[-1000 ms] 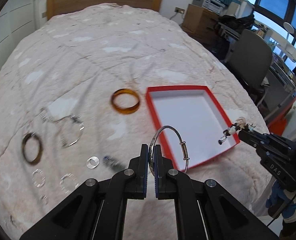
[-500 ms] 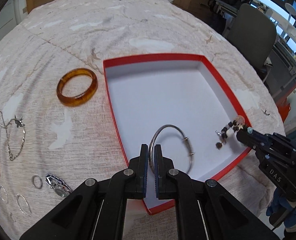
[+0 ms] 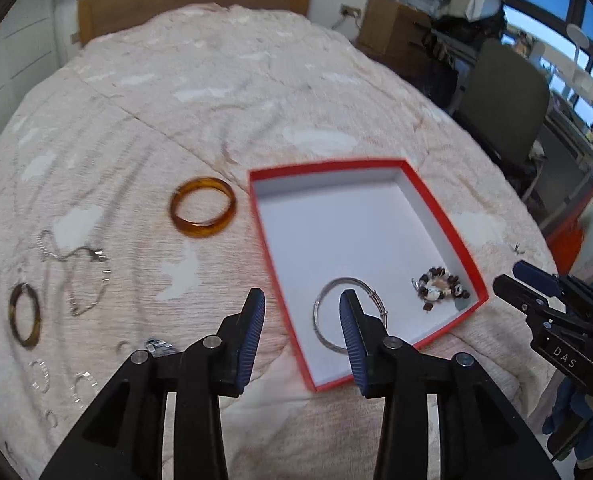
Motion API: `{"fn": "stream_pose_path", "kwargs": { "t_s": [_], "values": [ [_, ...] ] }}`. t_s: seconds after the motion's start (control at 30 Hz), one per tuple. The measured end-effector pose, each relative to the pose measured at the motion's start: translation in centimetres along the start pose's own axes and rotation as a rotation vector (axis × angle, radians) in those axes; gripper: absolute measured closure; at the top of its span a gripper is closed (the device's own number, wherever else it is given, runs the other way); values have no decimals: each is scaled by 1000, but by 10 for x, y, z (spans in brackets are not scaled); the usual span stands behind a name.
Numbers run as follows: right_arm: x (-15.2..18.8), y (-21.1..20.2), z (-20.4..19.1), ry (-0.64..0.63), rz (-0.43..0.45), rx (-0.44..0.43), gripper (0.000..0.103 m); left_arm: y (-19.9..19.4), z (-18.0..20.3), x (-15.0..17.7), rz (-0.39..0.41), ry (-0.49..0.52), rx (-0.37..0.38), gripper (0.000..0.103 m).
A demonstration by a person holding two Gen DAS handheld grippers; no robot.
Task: Organize jewelry
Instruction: 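Open the left tool over the box while the right tool releases the beaded bracelet inside, then move the left tool to the small silver ring while the right tool approaches the watch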
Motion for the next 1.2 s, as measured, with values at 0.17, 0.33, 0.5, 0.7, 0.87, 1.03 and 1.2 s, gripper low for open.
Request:
{"fn": "stream_pose_path", "kwargs": {
  "t_s": [0.17,0.33,0.5,0.7,0.87,1.03,1.2],
  "values": [
    [-7,-44,-12,8,68,-31,62,-56,-9,15,86,24,-78,64],
    [-13,-90,-46,-15,135,-89,62,-106,-39,39,98,13,-144,49],
    [-8,-119,-88,-48,167,-157,62,-158,-85,66,138,-43,-203,44],
    [9,-126,-136,-102,153,-226,62,-206,-139,99,177,-125,-260,44],
    [19,-117,-168,-157,121,-282,62,-215,-164,124,177,-142,-262,45],
    [24,-98,-195,-206,79,-325,62,-196,-180,143,146,-161,-209,53],
    [27,-69,-212,-237,28,-355,62,-168,-202,156,92,-197,-185,56]
  ]
}}
Point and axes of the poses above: each gripper's, at about its wrist camera, not at the fingertips, and y roughly the way its jaws point, z to its right, x to its underside, the point moved 4 cm from there along y, roughly the way its jaws point, and after that the axes turned 11 degrees about x, right-handed, at the moved point
